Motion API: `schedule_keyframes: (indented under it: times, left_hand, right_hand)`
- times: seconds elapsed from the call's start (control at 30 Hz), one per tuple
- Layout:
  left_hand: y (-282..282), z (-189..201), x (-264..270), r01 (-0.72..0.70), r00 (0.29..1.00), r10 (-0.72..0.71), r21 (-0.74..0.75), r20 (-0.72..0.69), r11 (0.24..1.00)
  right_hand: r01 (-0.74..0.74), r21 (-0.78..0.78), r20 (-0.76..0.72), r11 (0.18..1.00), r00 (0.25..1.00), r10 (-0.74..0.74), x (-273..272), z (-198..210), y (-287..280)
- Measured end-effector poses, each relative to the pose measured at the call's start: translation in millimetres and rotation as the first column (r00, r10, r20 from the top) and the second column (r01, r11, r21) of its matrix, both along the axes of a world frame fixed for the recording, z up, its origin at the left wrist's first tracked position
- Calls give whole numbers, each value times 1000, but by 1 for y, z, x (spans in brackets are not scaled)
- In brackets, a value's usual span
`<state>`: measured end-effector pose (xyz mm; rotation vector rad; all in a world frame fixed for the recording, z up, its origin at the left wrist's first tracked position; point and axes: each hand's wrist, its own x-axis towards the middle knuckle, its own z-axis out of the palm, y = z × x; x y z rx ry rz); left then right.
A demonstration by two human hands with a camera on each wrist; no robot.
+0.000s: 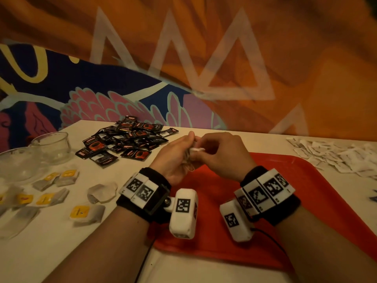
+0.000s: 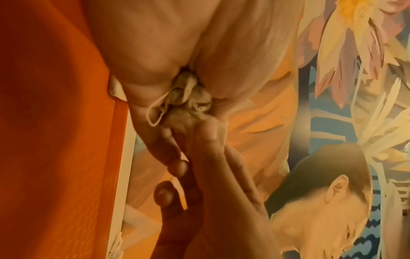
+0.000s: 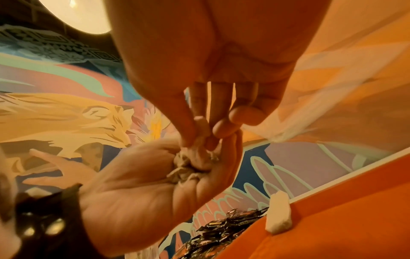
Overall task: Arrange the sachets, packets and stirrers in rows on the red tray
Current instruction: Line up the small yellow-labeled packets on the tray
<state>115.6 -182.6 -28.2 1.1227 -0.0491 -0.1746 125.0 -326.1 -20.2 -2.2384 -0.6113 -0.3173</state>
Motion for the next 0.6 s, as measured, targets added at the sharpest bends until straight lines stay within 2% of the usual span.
schedule_keyframes:
  times: [0.13, 0.23, 0.3, 0.37, 0.43, 0.5, 0.6]
  left_hand:
    - [5, -2, 7, -96, 995, 96, 0, -11, 995]
    - [8, -4, 10, -229, 973, 229, -3, -10, 973]
    - [10, -5, 11, -288, 957, 286, 38, 51, 957]
    - [10, -3, 10, -264, 958, 245, 124, 151, 956]
    - [11, -2, 6, -171, 960, 97, 275, 263, 946]
    - [9, 0, 1, -139, 936, -28, 442, 350, 886]
    - [7, 1, 1, -234, 905, -7, 511, 425, 827]
  right_hand:
    - [7, 78, -42, 997, 999, -4, 6, 1, -6]
    - [-8, 227, -118, 974, 992, 36, 9, 2, -12]
    - [-6, 306, -142, 952, 989, 52, 10, 5, -15]
    - [-12, 349, -152, 937, 986, 70, 12, 8, -18]
    - [-31, 345, -152, 938, 984, 88, 13, 10, -21]
    - [-37, 333, -146, 942, 985, 90, 14, 10, -22]
    - [24, 404, -85, 915, 996, 11, 17, 10, -22]
